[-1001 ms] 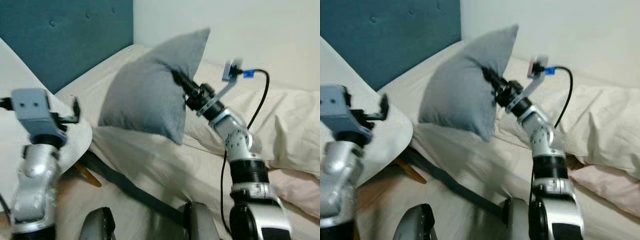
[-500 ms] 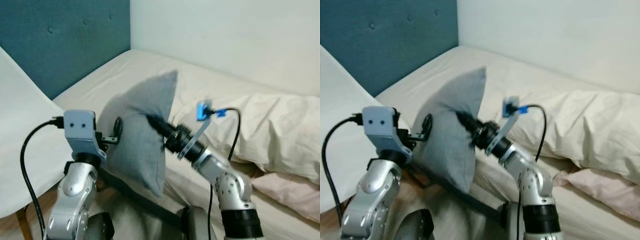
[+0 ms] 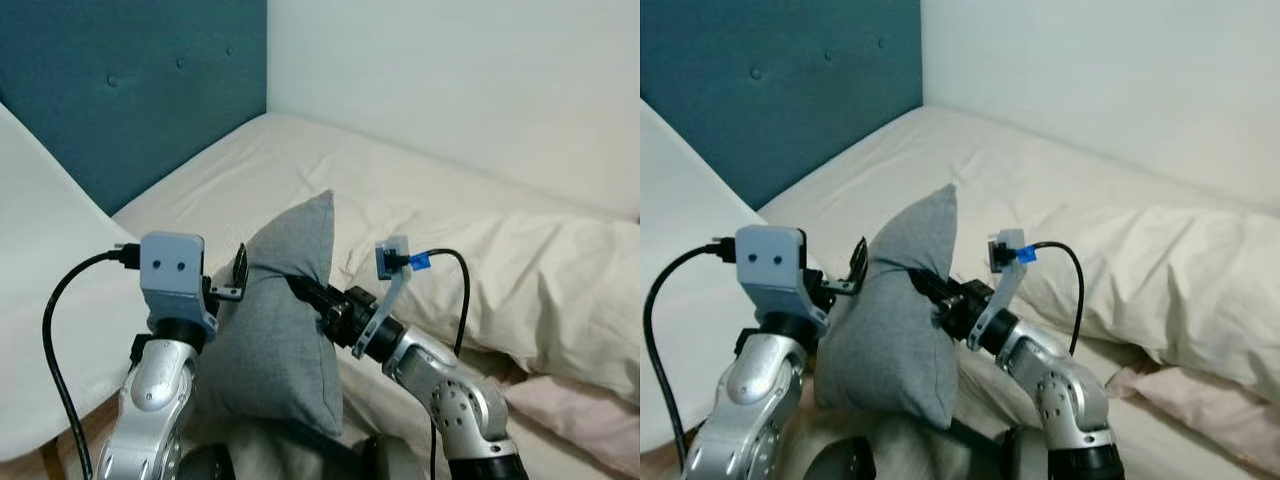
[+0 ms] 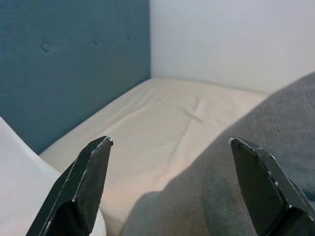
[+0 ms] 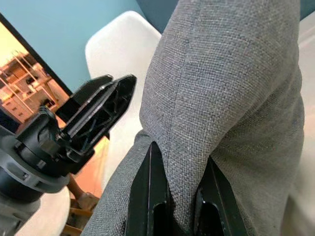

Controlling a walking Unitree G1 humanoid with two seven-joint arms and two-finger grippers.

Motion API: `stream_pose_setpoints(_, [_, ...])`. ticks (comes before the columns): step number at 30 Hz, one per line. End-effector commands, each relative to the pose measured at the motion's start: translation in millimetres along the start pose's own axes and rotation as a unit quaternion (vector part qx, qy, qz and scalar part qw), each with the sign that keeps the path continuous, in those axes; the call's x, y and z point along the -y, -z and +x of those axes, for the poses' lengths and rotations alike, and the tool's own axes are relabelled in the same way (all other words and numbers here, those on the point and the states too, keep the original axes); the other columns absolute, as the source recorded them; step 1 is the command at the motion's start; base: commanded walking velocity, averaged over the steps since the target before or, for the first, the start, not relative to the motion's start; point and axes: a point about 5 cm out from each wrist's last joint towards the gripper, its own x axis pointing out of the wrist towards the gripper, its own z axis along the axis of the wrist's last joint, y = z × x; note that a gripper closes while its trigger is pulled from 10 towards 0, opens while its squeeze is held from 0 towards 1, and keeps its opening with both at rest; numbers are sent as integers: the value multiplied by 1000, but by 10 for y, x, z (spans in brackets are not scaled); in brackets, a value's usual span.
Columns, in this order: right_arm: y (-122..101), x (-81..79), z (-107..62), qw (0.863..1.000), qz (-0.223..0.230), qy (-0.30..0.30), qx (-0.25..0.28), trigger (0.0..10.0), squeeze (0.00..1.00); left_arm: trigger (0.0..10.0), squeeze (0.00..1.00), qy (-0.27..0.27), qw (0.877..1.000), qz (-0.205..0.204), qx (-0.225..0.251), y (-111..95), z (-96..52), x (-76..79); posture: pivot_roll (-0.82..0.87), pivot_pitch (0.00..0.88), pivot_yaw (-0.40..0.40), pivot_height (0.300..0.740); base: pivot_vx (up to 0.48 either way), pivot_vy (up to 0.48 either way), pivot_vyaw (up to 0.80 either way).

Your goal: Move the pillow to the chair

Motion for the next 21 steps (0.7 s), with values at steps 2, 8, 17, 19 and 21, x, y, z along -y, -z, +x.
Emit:
stream_pose_setpoints(2, [-82,-13,-16,1000,-19,1,20,0,0,10000,0,2,1000,5,-4,45,-16,29,81,0,-84,616,0,0,0])
stream_pose_setpoints(8, [-88,44,-32,999,-35,26,19,0,0,10000,0,18,1000,17,-17,95,-7,71,79,0,-84,631,-427,0,0])
stream_pose_setpoints(17, [-103,88,-16,999,-35,30,18,0,0,10000,0,24,999,36,-11,99,15,125,95,0,-101,661,-98,0,0])
stream_pose_setpoints(19, [-108,108,-14,999,-35,32,17,0,0,10000,0,25,999,39,-11,100,22,141,97,0,-103,666,0,0,0])
stream_pose_setpoints(21, [-111,122,-14,999,-36,34,16,0,0,10000,0,26,999,41,-10,101,27,150,97,0,-103,671,0,0,0])
